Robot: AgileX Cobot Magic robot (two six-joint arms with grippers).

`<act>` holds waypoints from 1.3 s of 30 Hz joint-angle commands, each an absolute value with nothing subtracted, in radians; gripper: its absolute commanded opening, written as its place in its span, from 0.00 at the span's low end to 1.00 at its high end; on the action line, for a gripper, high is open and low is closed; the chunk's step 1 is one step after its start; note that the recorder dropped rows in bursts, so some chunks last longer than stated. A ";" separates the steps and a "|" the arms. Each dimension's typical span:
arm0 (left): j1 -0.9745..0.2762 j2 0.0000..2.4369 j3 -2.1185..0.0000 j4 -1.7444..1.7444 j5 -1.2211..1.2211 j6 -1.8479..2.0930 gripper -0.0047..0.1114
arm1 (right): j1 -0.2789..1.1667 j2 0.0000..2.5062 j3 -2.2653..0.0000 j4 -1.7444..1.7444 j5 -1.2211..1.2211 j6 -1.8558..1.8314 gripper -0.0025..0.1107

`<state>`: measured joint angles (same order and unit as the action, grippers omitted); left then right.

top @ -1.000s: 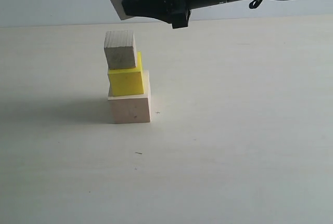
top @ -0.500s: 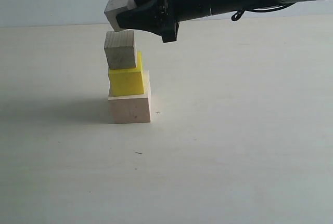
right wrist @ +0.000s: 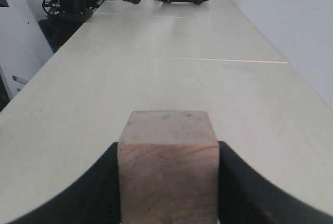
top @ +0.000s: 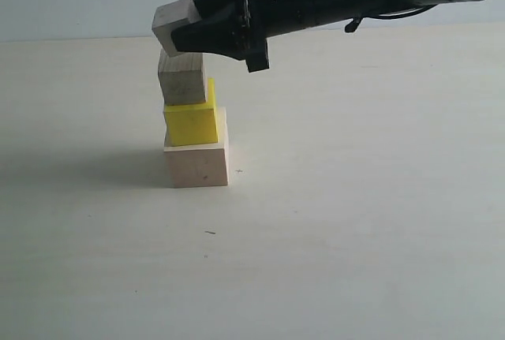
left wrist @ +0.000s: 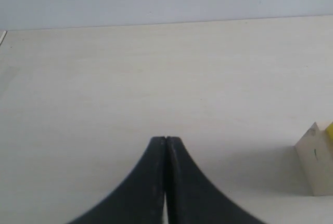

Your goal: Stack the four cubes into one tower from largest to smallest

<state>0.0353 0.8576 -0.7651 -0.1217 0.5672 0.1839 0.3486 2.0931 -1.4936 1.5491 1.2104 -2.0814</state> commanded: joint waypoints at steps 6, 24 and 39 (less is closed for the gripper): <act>0.038 0.852 -0.760 -0.122 0.567 0.179 0.04 | 0.349 2.098 -1.502 1.616 1.221 -2.109 0.02; 0.038 0.852 -0.760 -0.122 0.567 0.179 0.04 | 0.376 2.110 -1.502 1.623 1.221 -2.109 0.02; 0.038 0.852 -0.760 -0.122 0.567 0.182 0.04 | 0.376 2.131 -1.532 1.559 1.221 -2.109 0.02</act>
